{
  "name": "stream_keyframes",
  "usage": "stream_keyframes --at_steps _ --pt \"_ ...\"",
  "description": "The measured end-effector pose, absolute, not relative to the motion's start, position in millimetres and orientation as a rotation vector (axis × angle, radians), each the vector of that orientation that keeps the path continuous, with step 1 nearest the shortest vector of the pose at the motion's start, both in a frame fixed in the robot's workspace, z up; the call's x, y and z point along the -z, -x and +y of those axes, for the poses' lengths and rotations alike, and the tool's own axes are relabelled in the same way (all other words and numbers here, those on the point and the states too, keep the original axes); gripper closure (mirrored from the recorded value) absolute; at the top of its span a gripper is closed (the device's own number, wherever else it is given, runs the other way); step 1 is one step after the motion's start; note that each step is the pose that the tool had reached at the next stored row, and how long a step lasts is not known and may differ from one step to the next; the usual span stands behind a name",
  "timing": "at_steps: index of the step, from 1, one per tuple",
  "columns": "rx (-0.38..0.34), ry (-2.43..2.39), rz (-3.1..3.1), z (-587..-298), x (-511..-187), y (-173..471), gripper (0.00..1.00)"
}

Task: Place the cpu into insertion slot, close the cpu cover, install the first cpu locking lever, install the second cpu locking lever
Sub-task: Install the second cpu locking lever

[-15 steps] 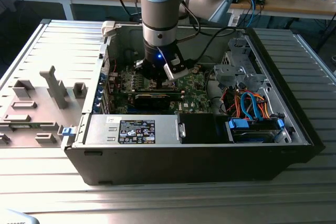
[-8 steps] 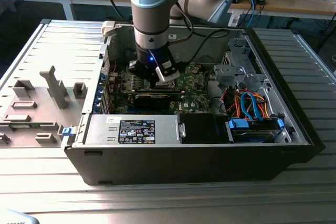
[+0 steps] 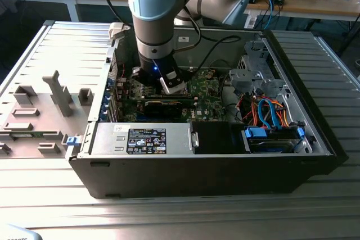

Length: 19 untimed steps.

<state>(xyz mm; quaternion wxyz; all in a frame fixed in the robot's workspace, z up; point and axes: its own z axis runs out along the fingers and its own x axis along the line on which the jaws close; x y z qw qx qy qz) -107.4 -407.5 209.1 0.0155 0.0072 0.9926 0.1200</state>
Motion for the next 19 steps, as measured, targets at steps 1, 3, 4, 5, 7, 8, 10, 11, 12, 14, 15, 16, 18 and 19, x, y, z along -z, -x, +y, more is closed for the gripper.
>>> stream_keyframes --at_steps 1,3,4,5,7,8,10,11,12,14,15,16,18,19 --pt "-0.380 -0.020 3.088 -409.6 -207.9 107.6 0.89" --pt "-0.396 -0.014 3.086 -413.7 -205.1 107.7 0.89" --pt "-0.406 -0.011 3.085 -414.3 -204.1 107.8 0.89" --pt "-0.413 -0.009 3.085 -414.3 -203.5 107.9 0.89" --pt "-0.435 0.000 3.082 -414.4 -202.0 108.0 0.89" --pt "-0.449 0.006 3.081 -414.4 -201.0 108.1 0.89" --pt "-0.467 0.013 3.079 -414.4 -199.6 108.2 0.89" --pt "-0.477 0.018 3.078 -414.3 -198.6 108.2 0.89" --pt "-0.482 0.021 3.077 -414.3 -198.0 108.2 0.89" --pt "-0.489 0.024 3.076 -414.3 -196.9 108.2 0.89" --pt "-0.489 0.025 3.076 -414.3 -196.5 108.2 0.89" --pt "-0.489 0.026 3.077 -414.4 -196.5 108.2 0.89" --pt "-0.469 0.027 3.080 -414.2 -196.2 108.1 0.89" --pt "-0.446 0.028 3.083 -414.0 -196.2 108.1 0.89"
